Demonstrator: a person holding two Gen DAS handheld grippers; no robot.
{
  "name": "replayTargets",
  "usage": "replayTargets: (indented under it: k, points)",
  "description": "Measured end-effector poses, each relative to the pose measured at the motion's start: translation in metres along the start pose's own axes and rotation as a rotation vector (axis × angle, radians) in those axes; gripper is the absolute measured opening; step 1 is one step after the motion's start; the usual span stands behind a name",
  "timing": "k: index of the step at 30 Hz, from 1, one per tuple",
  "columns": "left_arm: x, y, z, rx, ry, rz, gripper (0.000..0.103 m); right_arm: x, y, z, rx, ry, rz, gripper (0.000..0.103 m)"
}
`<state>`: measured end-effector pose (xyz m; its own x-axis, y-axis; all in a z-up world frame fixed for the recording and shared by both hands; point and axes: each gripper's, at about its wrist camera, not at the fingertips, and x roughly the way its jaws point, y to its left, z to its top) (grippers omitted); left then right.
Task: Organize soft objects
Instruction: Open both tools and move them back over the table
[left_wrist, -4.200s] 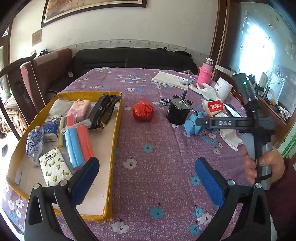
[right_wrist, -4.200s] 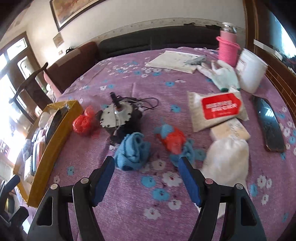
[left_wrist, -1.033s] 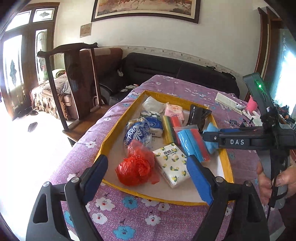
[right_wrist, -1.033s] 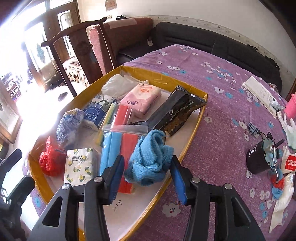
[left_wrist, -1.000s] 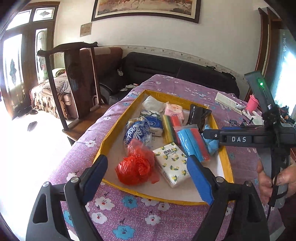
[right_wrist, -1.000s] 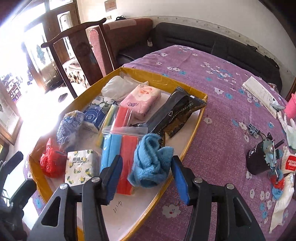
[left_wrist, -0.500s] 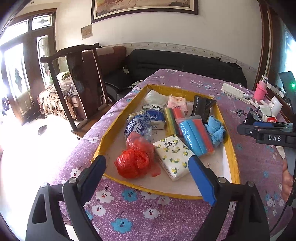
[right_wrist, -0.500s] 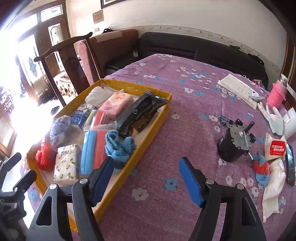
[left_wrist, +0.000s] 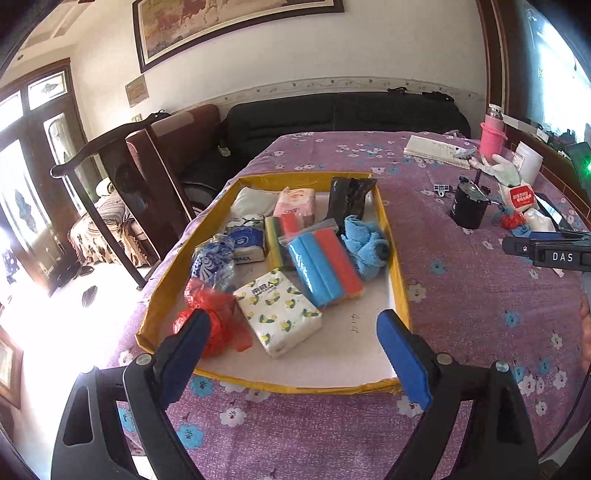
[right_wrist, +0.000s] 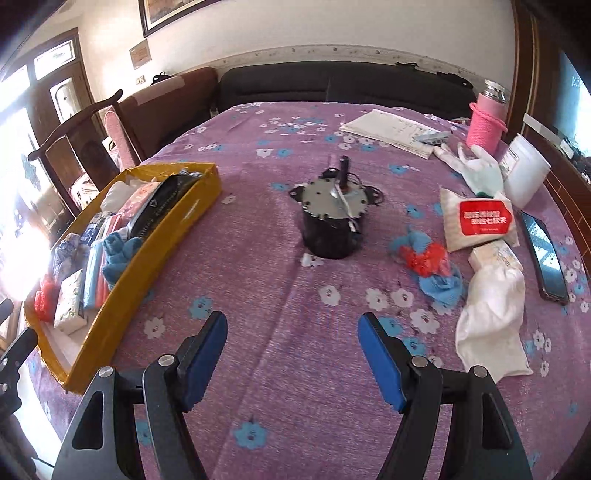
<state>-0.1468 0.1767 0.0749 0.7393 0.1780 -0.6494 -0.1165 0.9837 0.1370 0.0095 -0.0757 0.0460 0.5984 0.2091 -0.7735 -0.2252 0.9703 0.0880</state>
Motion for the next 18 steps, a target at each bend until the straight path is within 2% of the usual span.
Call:
replayTargets:
  k: [6, 9, 18]
  points:
    - [0.001, -0.030, 0.000, 0.057, 0.021, -0.018, 0.091, -0.007, -0.058, -0.015, 0.091, 0.003, -0.042, 0.077]
    - [0.000, -0.046, 0.001, 0.089, 0.026, -0.055, 0.091, -0.014, -0.089, -0.022, 0.149, -0.003, -0.063, 0.077]
    - [0.012, -0.110, 0.003, 0.142, 0.077, -0.303, 0.091, -0.050, -0.174, -0.045, 0.315, -0.050, -0.161, 0.078]
